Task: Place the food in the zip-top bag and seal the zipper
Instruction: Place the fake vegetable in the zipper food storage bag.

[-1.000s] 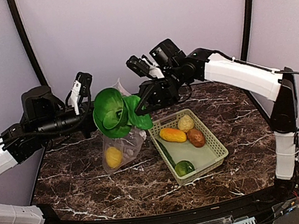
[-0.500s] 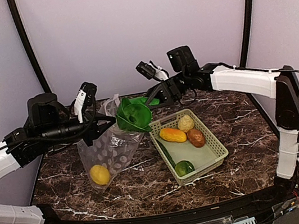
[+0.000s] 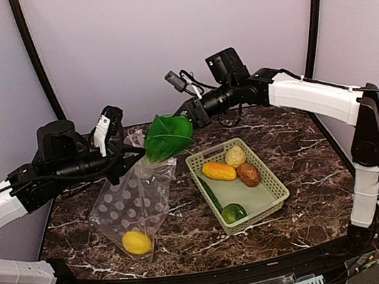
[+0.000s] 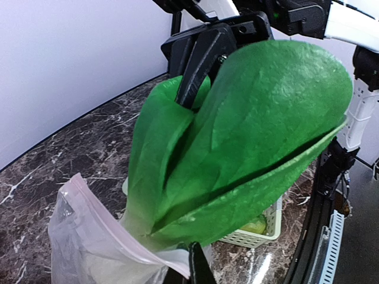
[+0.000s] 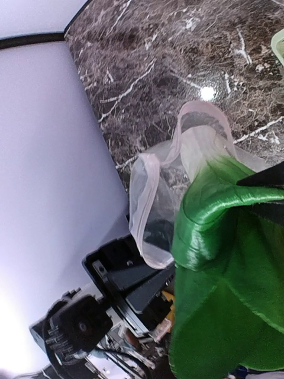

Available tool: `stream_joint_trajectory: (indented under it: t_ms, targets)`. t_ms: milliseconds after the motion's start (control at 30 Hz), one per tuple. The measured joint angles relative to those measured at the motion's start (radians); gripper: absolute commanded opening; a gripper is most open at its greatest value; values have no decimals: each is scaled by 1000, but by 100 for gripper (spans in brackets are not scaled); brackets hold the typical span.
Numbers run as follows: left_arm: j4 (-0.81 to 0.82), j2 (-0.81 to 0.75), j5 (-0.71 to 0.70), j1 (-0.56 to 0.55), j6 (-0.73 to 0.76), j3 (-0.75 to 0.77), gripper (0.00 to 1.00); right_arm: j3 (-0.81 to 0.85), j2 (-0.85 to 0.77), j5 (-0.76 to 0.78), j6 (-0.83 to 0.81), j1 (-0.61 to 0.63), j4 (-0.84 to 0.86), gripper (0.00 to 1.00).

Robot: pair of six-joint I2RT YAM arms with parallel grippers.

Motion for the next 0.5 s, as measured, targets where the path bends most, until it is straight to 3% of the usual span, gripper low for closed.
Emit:
stream_joint_trajectory:
  t_ms: [133,200,267,400,500]
  targets:
    - [-8,9,-94,0,11,2,1,2,0,151,-38,-2,-48,1]
    - [-21,19,-152,0,16,7,1,0,0,214,-57,-17,-67,19]
    - [-31,40,-199,0,22,20,1,-5,-1,253,-75,-37,-75,27]
    - [-40,103,-241,0,35,53,1,-15,-1,203,-108,-65,-99,37]
    - [-44,185,-225,0,42,92,1,-54,-9,128,-118,-62,-97,37]
